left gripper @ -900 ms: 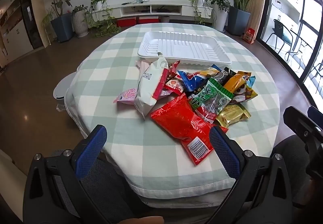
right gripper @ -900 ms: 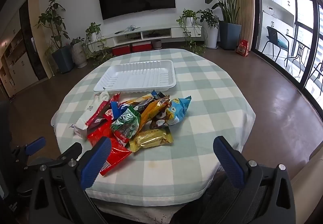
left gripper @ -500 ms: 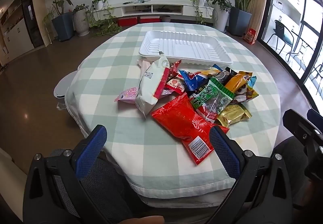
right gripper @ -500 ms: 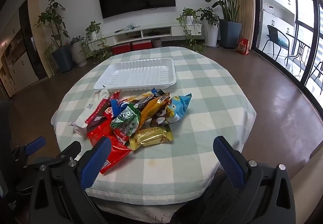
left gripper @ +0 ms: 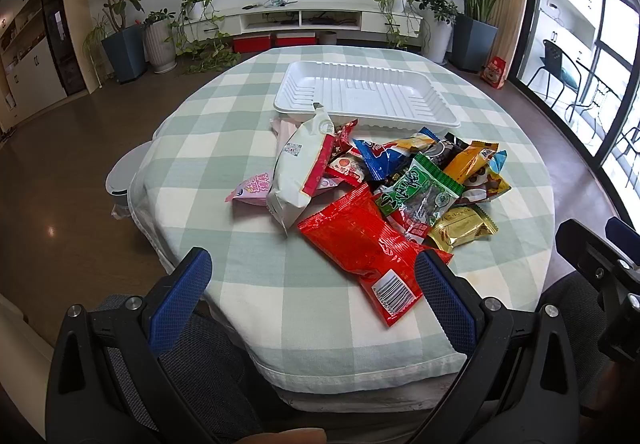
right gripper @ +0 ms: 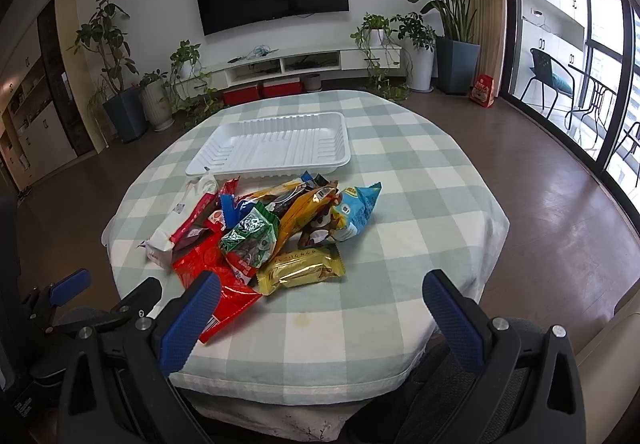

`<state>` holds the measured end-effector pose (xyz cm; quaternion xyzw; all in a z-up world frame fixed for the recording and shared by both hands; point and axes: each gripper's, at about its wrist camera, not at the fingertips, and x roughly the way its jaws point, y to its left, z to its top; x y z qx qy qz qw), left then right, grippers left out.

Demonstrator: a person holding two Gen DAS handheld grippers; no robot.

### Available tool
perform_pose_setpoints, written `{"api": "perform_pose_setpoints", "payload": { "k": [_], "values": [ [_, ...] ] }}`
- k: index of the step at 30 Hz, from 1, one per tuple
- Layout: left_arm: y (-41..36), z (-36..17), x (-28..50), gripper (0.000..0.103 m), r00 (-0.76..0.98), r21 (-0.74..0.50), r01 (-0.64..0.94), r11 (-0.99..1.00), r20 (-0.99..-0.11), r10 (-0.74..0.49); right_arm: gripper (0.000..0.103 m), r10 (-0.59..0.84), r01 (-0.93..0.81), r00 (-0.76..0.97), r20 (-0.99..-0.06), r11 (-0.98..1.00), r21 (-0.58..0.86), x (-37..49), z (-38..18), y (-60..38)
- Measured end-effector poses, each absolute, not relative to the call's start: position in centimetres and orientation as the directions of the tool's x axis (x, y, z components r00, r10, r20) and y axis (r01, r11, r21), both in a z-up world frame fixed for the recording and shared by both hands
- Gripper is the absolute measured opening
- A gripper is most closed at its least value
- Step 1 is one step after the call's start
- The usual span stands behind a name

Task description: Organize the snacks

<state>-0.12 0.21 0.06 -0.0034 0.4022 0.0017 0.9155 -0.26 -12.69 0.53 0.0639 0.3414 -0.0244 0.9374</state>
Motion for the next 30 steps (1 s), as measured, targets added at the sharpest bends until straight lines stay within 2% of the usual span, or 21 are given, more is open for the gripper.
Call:
{"api": "perform_pose_setpoints", "payload": {
  "k": [30],
  "values": [
    [0.23, 0.05, -0.14, 0.103, 0.678, -0.005, -0.005, 1.0, -0.735, 0.0, 0.103, 0.0, 0.089, 0.762, -0.648, 0.99, 0.106, -0.24, 0.17, -12.65]
  ]
}}
